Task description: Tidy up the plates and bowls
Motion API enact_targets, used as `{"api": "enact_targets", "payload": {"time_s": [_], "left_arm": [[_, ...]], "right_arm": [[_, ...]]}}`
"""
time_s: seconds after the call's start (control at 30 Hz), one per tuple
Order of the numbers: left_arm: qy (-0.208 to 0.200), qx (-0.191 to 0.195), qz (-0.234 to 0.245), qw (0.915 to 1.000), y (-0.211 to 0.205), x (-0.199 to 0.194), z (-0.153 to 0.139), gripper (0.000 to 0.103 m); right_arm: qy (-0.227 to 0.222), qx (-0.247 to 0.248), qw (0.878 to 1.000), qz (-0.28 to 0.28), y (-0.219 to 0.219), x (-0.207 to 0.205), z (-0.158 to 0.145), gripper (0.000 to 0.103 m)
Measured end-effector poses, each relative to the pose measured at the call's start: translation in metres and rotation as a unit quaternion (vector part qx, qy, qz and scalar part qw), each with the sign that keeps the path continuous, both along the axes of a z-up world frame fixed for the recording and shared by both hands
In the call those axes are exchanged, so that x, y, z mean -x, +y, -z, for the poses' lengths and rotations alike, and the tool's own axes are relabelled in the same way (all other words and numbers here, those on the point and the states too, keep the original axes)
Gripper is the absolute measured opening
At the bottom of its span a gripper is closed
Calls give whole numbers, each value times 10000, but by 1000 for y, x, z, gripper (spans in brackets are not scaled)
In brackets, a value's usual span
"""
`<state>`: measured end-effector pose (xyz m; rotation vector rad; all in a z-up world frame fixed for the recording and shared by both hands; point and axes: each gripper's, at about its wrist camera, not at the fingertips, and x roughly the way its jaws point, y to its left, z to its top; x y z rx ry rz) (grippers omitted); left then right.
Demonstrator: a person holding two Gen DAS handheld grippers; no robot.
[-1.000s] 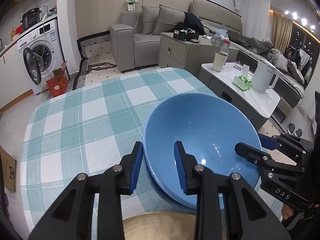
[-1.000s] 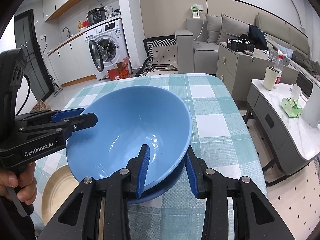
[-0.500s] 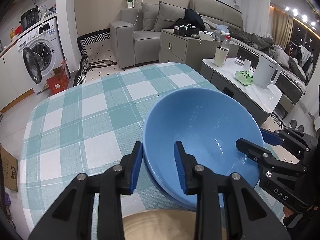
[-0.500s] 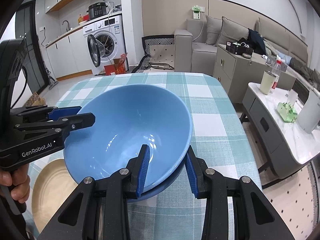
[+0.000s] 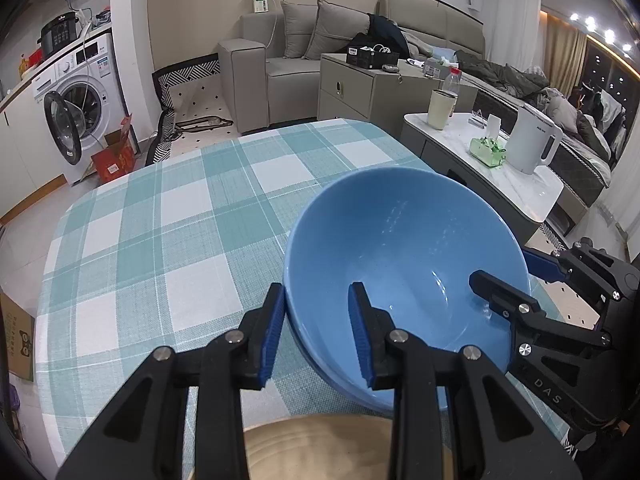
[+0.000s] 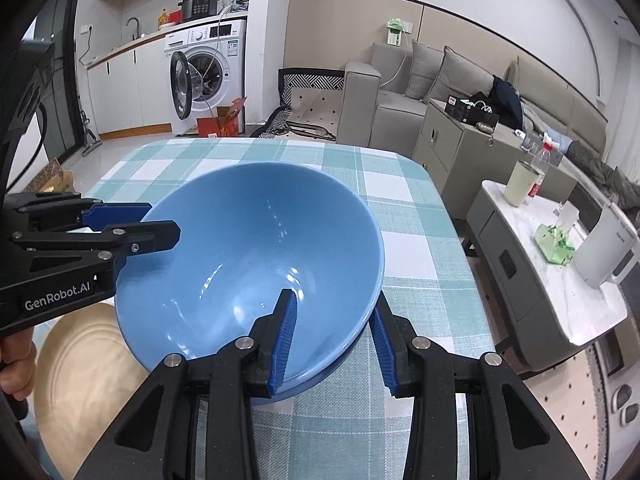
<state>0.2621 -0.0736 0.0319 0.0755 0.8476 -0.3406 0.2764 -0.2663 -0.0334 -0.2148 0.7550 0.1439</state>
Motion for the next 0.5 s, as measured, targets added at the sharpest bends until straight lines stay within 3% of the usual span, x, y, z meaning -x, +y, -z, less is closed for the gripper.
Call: {"api": "enact_targets", "payload": {"time_s": [0.37,0.4,0.47,0.5], "left_arm": [[29,61,6,10000,1,1,3,34],[39,76,5,10000,1,1,3,35],[56,81,-6,10000,2,2,3,47],[51,80,-33,9999,3,2,4,54]], "right_arm": [[8,-162,9998,-125,-1,-1,0,51],[15,-170,9998,-122,-2,-1,1,56],[8,-249,9996,-123,-5,-1,1,73],[-10,-326,9994,-120,-7,0,1,76]]}}
